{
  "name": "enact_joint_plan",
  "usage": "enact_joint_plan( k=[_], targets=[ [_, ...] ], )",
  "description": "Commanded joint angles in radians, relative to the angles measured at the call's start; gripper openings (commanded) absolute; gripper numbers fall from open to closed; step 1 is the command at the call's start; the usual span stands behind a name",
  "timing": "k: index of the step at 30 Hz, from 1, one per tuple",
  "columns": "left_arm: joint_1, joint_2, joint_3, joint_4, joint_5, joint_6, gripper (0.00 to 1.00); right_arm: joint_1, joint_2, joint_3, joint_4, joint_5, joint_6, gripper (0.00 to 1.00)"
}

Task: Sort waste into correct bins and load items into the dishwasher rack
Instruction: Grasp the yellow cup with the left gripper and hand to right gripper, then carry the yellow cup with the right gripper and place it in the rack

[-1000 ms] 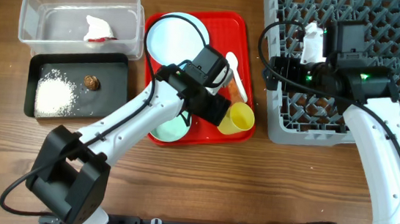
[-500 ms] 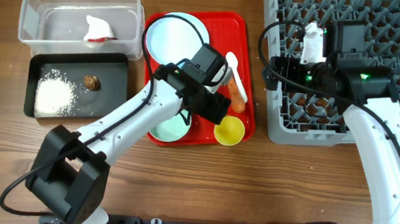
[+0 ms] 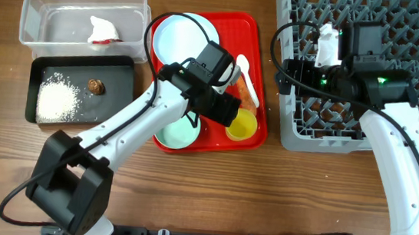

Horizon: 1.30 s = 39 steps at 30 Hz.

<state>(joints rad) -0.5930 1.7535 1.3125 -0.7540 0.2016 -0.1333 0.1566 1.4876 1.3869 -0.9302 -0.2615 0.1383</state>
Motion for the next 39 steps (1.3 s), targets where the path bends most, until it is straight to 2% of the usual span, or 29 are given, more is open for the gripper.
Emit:
enact_joint_plan(
  k=[1,5,6,7,8,9,10,14,17,19,20,22,23,26,33,34,38,39],
  targets=[
    [0.0,0.06,0.021,0.001,0.036,-0.002,0.79,0.003,0.013,-0.008,0.002,-0.008,0.018,1.0],
    [-0.001,0.127,0.021,0.031,0.113,-0.002,0.71,0.003,0.013,-0.008,0.002,-0.005,0.018,1.0],
    [0.0,0.137,0.021,0.035,0.113,-0.002,0.64,0.003,0.013,-0.008,0.002,-0.004,0.018,1.0],
    [0.0,0.142,0.021,0.036,0.113,-0.002,0.52,0.003,0.013,-0.008,0.002,0.0,0.018,1.0],
    [-0.001,0.142,0.021,0.037,0.113,-0.002,0.32,0.003,0.013,-0.008,0.002,0.003,0.017,1.0],
    [0.0,0.141,0.021,0.037,0.113,-0.002,0.22,0.003,0.013,-0.008,0.002,0.003,0.018,1.0],
    [0.0,0.141,0.021,0.037,0.113,-0.003,0.06,0.003,0.013,-0.008,0.002,0.003,0.018,1.0],
    [0.024,0.081,0.031,0.026,0.113,-0.035,0.04,0.003,0.013,-0.008,-0.003,0.002,0.018,1.0],
    [0.134,-0.03,0.051,0.019,0.195,-0.08,0.04,0.003,0.012,-0.008,0.012,-0.111,-0.017,1.0],
    [0.254,-0.11,0.051,0.042,0.386,-0.081,0.04,0.003,0.012,-0.008,0.047,-0.236,-0.051,1.0],
    [0.324,-0.138,0.051,0.068,0.529,-0.081,0.04,0.003,0.012,-0.008,0.073,-0.342,-0.083,1.0],
    [0.426,-0.151,0.051,0.149,0.812,-0.081,0.04,0.003,0.013,-0.008,0.163,-0.612,-0.087,1.0],
    [0.466,-0.151,0.051,0.212,0.979,-0.081,0.04,0.005,0.013,-0.008,0.267,-0.79,-0.085,1.0],
    [0.472,-0.151,0.051,0.344,1.193,-0.085,0.04,0.025,0.013,-0.008,0.416,-0.916,-0.058,1.0],
    [0.466,-0.151,0.051,0.384,1.295,-0.084,0.04,0.103,0.013,-0.008,0.536,-0.967,-0.063,1.0],
    [0.466,-0.151,0.051,0.385,1.294,-0.084,0.04,0.108,0.013,-0.008,0.548,-0.967,-0.057,0.96],
    [0.466,-0.151,0.051,0.388,1.294,-0.084,0.04,0.114,0.013,-0.008,0.552,-0.975,-0.056,0.68],
    [0.466,-0.151,0.051,0.388,1.294,-0.084,0.04,0.114,0.013,-0.008,0.552,-0.975,-0.056,0.64]
  ],
)
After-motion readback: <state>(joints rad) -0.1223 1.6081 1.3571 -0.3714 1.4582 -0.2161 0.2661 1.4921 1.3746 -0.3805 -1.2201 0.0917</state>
